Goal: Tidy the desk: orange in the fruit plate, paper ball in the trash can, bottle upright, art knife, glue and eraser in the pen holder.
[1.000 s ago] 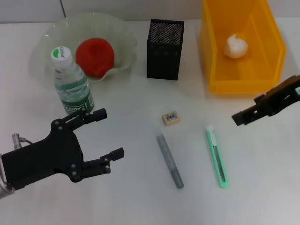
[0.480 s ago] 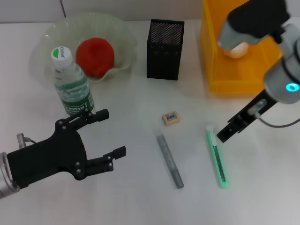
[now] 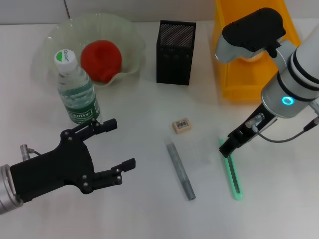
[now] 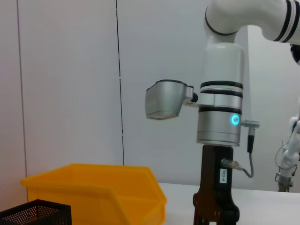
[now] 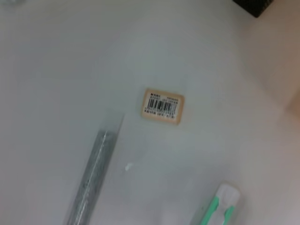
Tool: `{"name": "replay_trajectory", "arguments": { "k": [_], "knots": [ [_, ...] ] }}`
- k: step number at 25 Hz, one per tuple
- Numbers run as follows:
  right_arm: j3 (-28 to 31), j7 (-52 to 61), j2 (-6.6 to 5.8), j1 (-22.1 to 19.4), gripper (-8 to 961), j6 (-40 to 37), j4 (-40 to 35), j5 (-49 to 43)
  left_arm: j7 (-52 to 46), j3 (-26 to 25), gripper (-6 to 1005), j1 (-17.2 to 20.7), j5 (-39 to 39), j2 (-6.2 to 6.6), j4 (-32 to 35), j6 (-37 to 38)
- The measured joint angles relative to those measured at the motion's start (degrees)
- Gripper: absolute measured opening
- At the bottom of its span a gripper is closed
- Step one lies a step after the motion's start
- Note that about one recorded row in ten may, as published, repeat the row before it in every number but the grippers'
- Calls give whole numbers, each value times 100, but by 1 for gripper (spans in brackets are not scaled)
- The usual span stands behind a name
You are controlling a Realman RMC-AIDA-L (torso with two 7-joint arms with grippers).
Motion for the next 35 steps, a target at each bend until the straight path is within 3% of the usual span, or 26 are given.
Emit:
{"name": "replay_trajectory", "arguments": {
  "k": [3, 13, 27, 35],
  "knots": [
    [27, 4, 0, 42, 722, 157, 175, 29, 16, 52, 859, -7, 0, 0, 0, -8],
    [83, 12, -3, 381, 695, 680, 1055, 229, 22, 64, 859, 22, 6, 0, -9, -35],
    [45, 9, -3, 531, 649, 706, 1369, 230, 182, 64, 859, 19, 10, 0, -70, -31],
    [41, -1, -3, 550, 434, 694, 1378, 231, 182, 64, 859, 1, 9, 0, -70, -31]
  ]
}}
